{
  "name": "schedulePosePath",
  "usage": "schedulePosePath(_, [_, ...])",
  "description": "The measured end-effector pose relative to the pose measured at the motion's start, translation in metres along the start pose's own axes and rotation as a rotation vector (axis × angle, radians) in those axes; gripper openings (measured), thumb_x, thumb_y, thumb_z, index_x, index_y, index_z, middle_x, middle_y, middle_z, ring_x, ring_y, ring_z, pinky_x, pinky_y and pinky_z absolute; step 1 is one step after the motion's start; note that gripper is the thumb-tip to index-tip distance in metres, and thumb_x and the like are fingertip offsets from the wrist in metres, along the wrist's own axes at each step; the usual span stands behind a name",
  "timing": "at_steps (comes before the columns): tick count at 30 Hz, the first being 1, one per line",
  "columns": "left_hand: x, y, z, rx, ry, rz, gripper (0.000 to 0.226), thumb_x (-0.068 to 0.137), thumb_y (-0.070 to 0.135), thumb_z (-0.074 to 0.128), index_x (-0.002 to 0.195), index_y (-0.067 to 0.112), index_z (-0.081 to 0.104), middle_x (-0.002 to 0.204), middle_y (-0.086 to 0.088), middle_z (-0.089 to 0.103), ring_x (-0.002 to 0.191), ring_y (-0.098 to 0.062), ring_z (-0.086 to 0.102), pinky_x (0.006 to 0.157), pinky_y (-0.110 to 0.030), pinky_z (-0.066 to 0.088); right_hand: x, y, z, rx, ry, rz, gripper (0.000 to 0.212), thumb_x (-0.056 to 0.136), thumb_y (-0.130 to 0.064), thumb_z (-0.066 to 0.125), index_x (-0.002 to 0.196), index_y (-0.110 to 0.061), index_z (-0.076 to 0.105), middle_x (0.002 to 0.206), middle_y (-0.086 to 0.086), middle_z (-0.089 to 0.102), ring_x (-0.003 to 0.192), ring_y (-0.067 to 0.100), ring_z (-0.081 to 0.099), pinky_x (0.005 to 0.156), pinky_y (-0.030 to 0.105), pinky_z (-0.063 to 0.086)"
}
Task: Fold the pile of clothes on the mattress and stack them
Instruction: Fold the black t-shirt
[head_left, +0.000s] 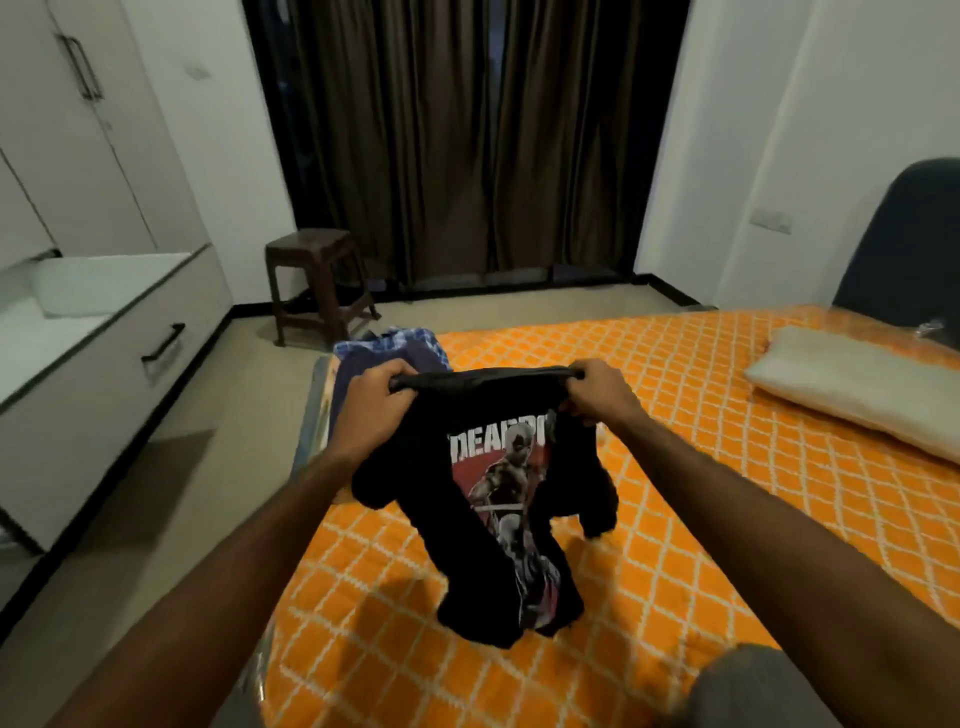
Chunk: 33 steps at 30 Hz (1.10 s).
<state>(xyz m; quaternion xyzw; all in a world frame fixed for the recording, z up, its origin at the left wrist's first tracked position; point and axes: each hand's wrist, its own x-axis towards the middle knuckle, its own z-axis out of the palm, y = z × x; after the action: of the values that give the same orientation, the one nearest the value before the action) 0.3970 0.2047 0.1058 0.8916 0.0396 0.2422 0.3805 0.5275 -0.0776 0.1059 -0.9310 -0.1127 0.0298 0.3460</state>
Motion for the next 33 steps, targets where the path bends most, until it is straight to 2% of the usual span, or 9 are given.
schedulePosePath(5, [0.013, 0.035, -0.095, 0.111, 0.105, 0.033, 0.013, 0.092, 0.023, 0.067, 0.082, 0.016, 0.073, 0.073, -0.003, 0.069, 0.066, -0.001, 0.06, 0.068, -0.038, 0.049, 0.017, -0.107, -0.03, -0.074, 0.223, -0.284, 0.02, 0.094, -0.021, 0.046, 0.106, -0.02, 0.062, 0.106, 0.011, 0.069, 0.099, 0.033, 0.063, 0.078, 0.043, 0.052])
schedulePosePath(7, [0.013, 0.06, -0.126, 0.034, 0.147, 0.041, 0.015, 0.095, 0.02, 0.064, 0.093, 0.014, 0.078, 0.084, -0.004, 0.075, 0.079, -0.007, 0.066, 0.08, -0.038, 0.053, 0.019, -0.148, -0.036, 0.044, 0.23, -0.363, 0.02, 0.097, -0.017, 0.046, 0.108, -0.017, 0.062, 0.105, 0.008, 0.068, 0.098, 0.029, 0.061, 0.079, 0.04, 0.05])
schedulePosePath(11, [0.0, 0.123, -0.178, -0.35, 0.225, -0.141, 0.04, 0.102, 0.043, 0.049, 0.086, 0.015, 0.072, 0.075, 0.008, 0.075, 0.072, -0.004, 0.07, 0.066, -0.02, 0.053, 0.028, -0.226, -0.045, 0.453, 0.05, -0.382, 0.023, 0.094, -0.023, 0.047, 0.108, -0.027, 0.064, 0.108, 0.002, 0.068, 0.102, 0.023, 0.067, 0.085, 0.051, 0.059])
schedulePosePath(13, [-0.006, 0.147, -0.198, -0.372, 0.23, -0.175, 0.045, 0.1, 0.054, 0.045, 0.093, 0.017, 0.07, 0.088, 0.003, 0.074, 0.081, -0.01, 0.07, 0.064, -0.02, 0.049, 0.019, -0.258, -0.047, 0.631, -0.016, -0.404, 0.022, 0.099, -0.018, 0.045, 0.111, -0.026, 0.062, 0.11, 0.005, 0.068, 0.103, 0.026, 0.068, 0.085, 0.054, 0.06])
schedulePosePath(20, [-0.02, 0.191, -0.223, -0.693, 0.079, -0.048, 0.045, 0.103, 0.048, 0.044, 0.112, 0.012, 0.068, 0.108, -0.004, 0.076, 0.104, -0.019, 0.072, 0.093, -0.033, 0.056, 0.001, -0.322, -0.057, 0.952, -0.21, -0.499, 0.06, 0.092, 0.005, 0.043, 0.147, -0.018, 0.046, 0.135, 0.012, 0.057, 0.116, 0.028, 0.061, 0.083, 0.038, 0.06])
schedulePosePath(23, [-0.015, 0.206, -0.213, -0.677, 0.068, -0.036, 0.045, 0.104, 0.048, 0.042, 0.113, 0.011, 0.067, 0.106, -0.003, 0.077, 0.103, -0.018, 0.072, 0.083, -0.026, 0.058, 0.001, -0.32, -0.066, 0.987, -0.156, -0.522, 0.061, 0.091, 0.004, 0.044, 0.149, -0.017, 0.046, 0.136, 0.01, 0.057, 0.113, 0.022, 0.061, 0.079, 0.029, 0.057])
schedulePosePath(26, [-0.002, 0.21, -0.173, -0.772, -0.016, -0.084, 0.044, 0.105, 0.041, 0.044, 0.115, 0.005, 0.067, 0.107, -0.012, 0.075, 0.093, -0.021, 0.073, 0.075, -0.026, 0.059, 0.005, -0.288, -0.077, 1.075, -0.115, -0.401, 0.038, 0.1, -0.013, 0.045, 0.137, -0.016, 0.057, 0.119, 0.009, 0.066, 0.099, 0.02, 0.065, 0.07, 0.029, 0.056])
schedulePosePath(30, [0.004, 0.192, -0.064, -0.928, -0.221, -0.209, 0.028, 0.107, 0.021, 0.041, 0.102, 0.005, 0.064, 0.075, -0.003, 0.074, 0.064, -0.008, 0.069, 0.06, -0.018, 0.054, 0.021, -0.21, -0.087, 1.143, -0.184, -0.214, 0.033, 0.091, -0.014, 0.044, 0.118, -0.005, 0.061, 0.08, 0.009, 0.069, 0.068, 0.02, 0.066, 0.056, 0.024, 0.055])
schedulePosePath(33, [-0.001, 0.162, 0.042, -0.976, -0.339, -0.3, 0.024, 0.106, 0.014, 0.043, 0.101, 0.006, 0.065, 0.08, -0.007, 0.07, 0.069, -0.01, 0.065, 0.066, -0.018, 0.052, 0.058, -0.14, -0.072, 1.058, -0.111, -0.083, 0.033, 0.101, -0.022, 0.04, 0.101, -0.005, 0.067, 0.068, 0.001, 0.071, 0.062, 0.014, 0.065, 0.057, 0.02, 0.05])
